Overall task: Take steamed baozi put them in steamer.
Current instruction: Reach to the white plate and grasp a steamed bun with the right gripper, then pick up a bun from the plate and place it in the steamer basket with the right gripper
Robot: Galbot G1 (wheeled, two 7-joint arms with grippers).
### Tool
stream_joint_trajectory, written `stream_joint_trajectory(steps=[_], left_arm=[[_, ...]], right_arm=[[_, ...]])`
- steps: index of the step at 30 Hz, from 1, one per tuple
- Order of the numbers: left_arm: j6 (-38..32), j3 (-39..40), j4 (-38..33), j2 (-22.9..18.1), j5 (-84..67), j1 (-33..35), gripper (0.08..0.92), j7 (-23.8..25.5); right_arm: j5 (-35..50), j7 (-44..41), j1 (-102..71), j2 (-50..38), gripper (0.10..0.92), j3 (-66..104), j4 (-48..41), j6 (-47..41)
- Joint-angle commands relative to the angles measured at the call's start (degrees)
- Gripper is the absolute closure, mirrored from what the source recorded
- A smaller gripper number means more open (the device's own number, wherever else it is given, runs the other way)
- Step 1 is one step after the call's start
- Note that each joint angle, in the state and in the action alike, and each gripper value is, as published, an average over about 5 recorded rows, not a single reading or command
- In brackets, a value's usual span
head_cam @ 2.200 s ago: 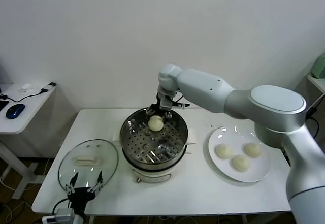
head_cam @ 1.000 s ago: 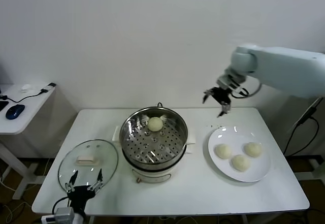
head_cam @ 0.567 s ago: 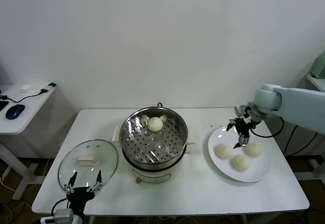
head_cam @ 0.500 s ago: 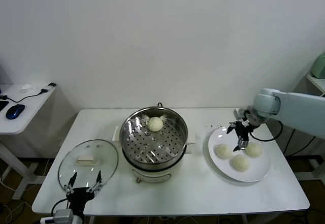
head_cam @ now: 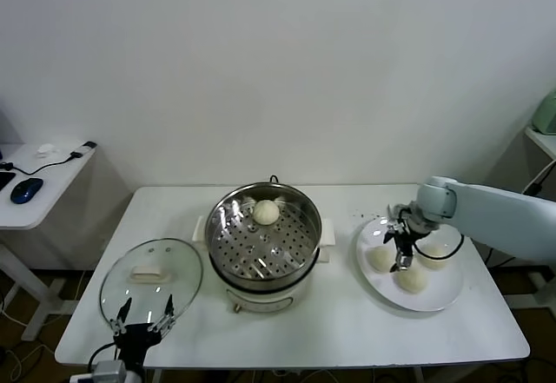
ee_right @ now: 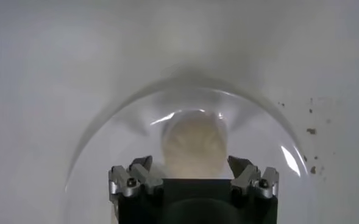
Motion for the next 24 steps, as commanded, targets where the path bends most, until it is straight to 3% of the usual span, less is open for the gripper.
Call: stream_joint_trajectory(steps=[1,16,24], left_arm=[[-0.08,0.00,0.16,0.03,-0.02,0.03,0.177,-0.06],[-0.24,0.08,0.27,0.11,0.32,0.25,0.177,-0.72],[-0.30,0.18,-0.48,0.05,0.44,0.66,0.177,-0.77]], right_arm=[[-2.85,0.59,-4.87,1.99,0.202,4.36,-4.88,-1.05],[-2.97,-2.84,-3.21,0.34,0.294,5.84,-2.84,2.70],[1.93,-5.49,10.34,-3.29,0.313,0.15,2.95,4.00]])
